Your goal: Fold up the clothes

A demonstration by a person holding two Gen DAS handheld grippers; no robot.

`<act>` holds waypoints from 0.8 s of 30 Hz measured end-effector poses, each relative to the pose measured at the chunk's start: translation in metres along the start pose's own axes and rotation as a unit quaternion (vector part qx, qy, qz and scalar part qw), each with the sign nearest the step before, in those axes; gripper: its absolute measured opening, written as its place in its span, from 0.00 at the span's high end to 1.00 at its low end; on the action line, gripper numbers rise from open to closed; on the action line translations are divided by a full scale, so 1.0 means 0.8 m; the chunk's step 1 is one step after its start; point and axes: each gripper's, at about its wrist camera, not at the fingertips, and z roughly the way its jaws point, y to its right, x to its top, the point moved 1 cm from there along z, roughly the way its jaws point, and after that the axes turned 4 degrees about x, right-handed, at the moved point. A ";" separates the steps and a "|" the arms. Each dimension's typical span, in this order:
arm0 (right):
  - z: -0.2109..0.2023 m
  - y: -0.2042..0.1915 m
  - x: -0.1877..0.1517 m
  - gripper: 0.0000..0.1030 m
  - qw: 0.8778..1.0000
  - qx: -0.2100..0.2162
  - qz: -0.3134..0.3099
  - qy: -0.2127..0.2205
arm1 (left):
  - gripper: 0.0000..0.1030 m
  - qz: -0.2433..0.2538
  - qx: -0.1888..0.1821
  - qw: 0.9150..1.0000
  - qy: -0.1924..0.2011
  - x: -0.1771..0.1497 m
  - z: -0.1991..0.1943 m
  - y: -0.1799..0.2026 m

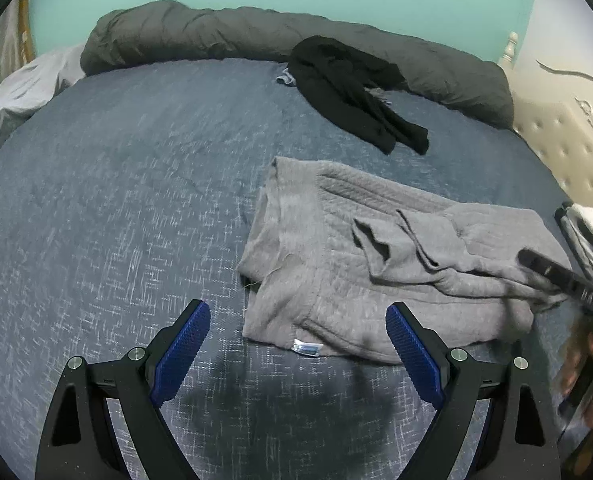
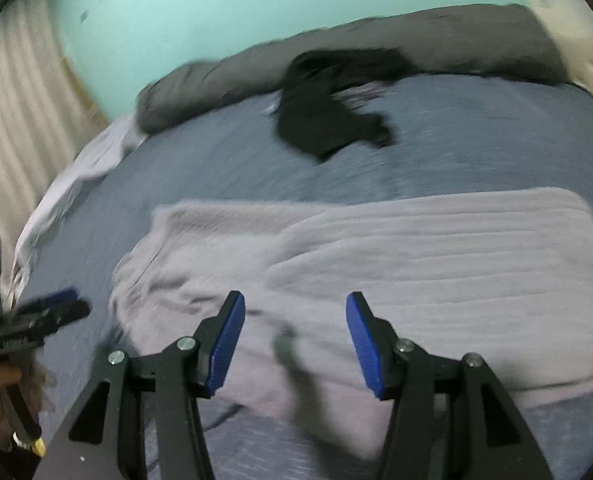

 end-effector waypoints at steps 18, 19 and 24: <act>0.087 -0.097 -0.003 0.66 0.989 -0.050 -0.131 -0.049 | 0.09 0.000 0.003 1.000 -0.001 -0.007 0.012 -0.027; 0.087 -0.096 -0.002 0.69 0.989 -0.049 -0.130 -0.047 | 0.09 -0.001 0.002 1.000 -0.001 -0.007 0.011 -0.028; 0.082 -0.093 0.006 0.92 0.991 -0.046 -0.124 -0.033 | 0.09 -0.014 -0.002 1.000 0.002 -0.005 0.007 -0.037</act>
